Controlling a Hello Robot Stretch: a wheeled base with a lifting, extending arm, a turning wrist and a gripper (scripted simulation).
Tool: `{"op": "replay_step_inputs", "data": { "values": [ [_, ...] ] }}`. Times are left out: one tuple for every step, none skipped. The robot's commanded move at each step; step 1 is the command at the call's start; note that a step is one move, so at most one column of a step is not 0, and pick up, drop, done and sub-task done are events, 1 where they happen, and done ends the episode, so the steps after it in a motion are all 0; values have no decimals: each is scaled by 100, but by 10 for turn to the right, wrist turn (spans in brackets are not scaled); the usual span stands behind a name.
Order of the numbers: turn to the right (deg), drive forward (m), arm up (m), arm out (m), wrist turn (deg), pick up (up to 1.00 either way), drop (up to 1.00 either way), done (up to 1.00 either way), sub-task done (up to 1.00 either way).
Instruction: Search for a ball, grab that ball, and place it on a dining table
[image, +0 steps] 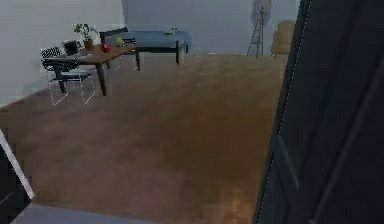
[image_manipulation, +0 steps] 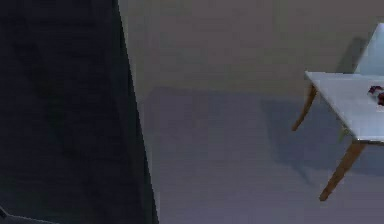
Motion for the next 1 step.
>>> {"op": "replay_step_inputs", "data": {
  "values": [
    [0,100,0,0,0,0,0,0,0]
  ]
}}
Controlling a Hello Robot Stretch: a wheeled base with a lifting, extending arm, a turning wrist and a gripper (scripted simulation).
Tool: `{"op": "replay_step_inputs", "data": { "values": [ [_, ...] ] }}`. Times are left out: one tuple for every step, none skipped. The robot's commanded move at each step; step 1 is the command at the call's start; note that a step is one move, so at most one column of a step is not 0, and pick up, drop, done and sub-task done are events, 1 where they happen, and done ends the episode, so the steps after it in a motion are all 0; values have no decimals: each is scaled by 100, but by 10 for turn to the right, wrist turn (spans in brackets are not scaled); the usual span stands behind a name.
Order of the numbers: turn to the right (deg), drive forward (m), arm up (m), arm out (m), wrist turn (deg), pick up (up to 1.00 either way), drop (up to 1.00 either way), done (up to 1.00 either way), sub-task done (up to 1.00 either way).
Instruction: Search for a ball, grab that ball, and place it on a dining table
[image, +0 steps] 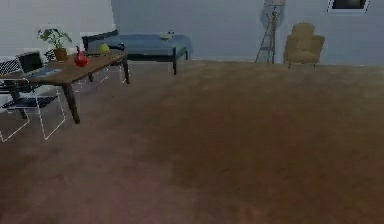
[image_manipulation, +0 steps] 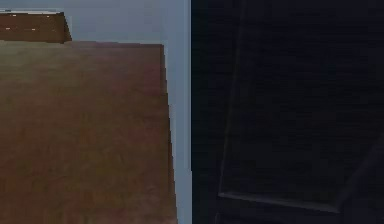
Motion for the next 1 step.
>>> {"op": "replay_step_inputs", "data": {
  "values": [
    [0,100,0,0,0,0,0,0,0]
  ]
}}
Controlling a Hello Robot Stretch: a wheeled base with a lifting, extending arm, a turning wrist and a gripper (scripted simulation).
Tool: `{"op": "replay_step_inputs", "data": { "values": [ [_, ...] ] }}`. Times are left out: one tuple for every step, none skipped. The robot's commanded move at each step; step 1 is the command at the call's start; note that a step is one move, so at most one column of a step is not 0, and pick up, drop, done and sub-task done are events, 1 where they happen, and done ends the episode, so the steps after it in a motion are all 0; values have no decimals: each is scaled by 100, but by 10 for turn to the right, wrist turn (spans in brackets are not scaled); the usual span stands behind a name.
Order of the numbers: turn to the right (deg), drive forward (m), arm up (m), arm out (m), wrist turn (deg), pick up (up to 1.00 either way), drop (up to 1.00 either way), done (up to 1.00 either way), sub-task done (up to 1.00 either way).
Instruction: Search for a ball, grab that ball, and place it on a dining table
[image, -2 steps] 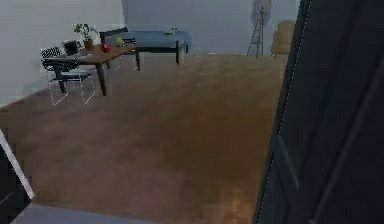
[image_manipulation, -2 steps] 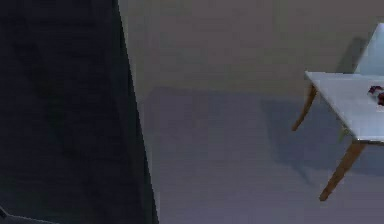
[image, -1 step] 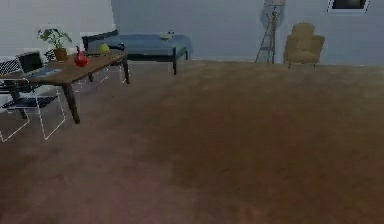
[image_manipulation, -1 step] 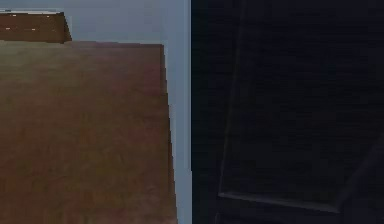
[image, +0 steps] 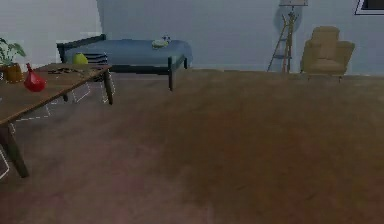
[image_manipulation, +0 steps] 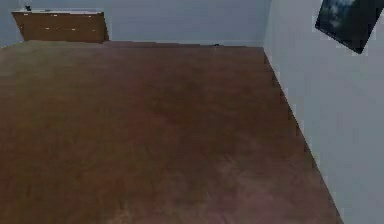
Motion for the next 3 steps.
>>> {"op": "replay_step_inputs", "data": {
  "values": [
    [0,100,0,0,0,0,0,0,0],
    [0,100,0,0,0,0,0,0,0],
    [0,100,0,0,0,0,0,0,0]
  ]
}}
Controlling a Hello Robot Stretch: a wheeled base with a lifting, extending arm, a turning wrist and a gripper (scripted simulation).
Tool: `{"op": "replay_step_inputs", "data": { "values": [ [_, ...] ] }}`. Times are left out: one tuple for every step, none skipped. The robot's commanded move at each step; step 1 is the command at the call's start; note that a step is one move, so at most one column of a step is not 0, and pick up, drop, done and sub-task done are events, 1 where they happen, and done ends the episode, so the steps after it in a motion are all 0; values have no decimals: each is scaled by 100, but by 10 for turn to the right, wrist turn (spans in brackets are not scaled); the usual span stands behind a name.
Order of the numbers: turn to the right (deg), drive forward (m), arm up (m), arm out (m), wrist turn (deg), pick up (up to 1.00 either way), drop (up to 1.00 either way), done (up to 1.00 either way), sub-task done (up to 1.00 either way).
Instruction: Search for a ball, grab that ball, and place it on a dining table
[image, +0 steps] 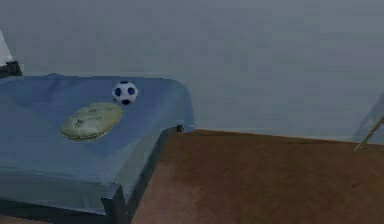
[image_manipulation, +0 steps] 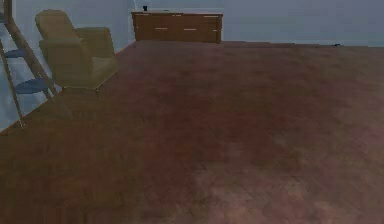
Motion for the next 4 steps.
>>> {"op": "replay_step_inputs", "data": {
  "values": [
    [30,0,0,0,0,0,0,0,0],
    [0,100,0,0,0,0,0,0,0],
    [-450,0,0,0,0,0,0,0,0],
    [-450,0,0,0,0,0,0,0,0]
  ]
}}
